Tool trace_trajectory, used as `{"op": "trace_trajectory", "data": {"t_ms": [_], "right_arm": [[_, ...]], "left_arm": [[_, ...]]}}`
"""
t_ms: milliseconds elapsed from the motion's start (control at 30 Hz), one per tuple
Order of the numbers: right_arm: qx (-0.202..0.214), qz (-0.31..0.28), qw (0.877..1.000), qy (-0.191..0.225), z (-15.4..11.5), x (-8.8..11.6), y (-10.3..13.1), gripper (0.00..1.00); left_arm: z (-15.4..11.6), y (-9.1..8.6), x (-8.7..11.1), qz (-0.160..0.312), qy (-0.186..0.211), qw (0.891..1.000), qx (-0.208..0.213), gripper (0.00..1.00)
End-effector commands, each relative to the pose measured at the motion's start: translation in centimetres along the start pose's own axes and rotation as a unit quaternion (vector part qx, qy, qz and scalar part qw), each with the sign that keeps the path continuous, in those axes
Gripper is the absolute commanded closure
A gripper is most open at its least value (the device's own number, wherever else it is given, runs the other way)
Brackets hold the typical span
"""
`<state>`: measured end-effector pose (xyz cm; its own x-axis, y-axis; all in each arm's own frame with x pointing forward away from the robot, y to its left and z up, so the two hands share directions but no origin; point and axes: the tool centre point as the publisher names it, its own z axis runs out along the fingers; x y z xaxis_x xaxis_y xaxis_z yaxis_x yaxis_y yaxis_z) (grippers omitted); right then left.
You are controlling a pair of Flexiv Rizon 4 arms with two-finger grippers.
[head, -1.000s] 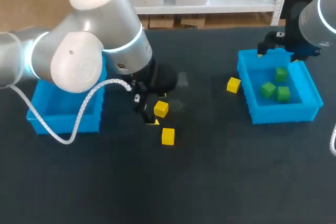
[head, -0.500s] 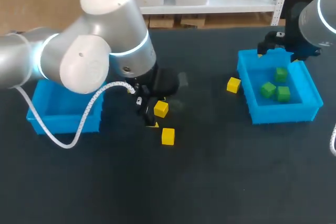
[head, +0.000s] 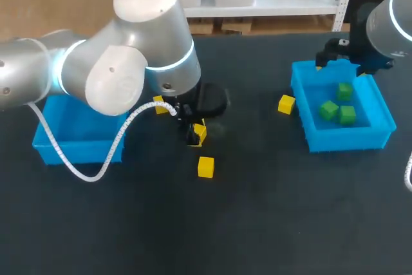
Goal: Put the green cubes in the right bin and the yellow cubes in the left bin.
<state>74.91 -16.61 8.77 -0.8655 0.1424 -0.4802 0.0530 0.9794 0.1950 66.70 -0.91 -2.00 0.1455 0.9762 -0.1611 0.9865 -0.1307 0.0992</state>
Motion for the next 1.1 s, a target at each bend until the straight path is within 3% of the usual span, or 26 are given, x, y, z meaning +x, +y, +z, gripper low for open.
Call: {"op": "trace_trajectory", "data": {"t_ms": [33,167,333,567,767,900,1100], "right_arm": [[0.001,0.0,1.0,-0.003,0.0,0.1,0.0,0.0],[0.001,0.0,1.0,-0.003,0.0,0.1,0.0,0.0],[0.001,0.0,1.0,-0.003,0.0,0.1,0.0,0.0],[0.001,0.0,1.0,-0.003,0.0,0.1,0.0,0.0],[0.001,0.0,1.0,-0.003,0.0,0.1,0.0,0.0],[0.001,0.0,1.0,-0.003,0.0,0.1,0.0,0.0],[0.001,0.0,1.0,-0.003,0.0,0.1,0.0,0.0]], "left_arm": [[0.2,0.3,0.7,-0.012,-0.003,1.0,-0.012,1.0],[-0.5,0.8,1.4,-0.046,-0.013,0.998,-0.032,1.0],[-2.9,1.9,1.7,-0.123,-0.052,0.99,-0.053,1.0],[-7.7,4.3,3.2,-0.232,-0.114,0.96,-0.109,1.0],[-11.5,5.9,7.2,-0.337,-0.139,0.918,-0.154,1.0],[-13.2,6.6,10.5,-0.411,-0.148,0.88,-0.187,1.0],[-15.0,6.3,15.8,-0.524,-0.157,0.809,-0.214,1.0]]}}
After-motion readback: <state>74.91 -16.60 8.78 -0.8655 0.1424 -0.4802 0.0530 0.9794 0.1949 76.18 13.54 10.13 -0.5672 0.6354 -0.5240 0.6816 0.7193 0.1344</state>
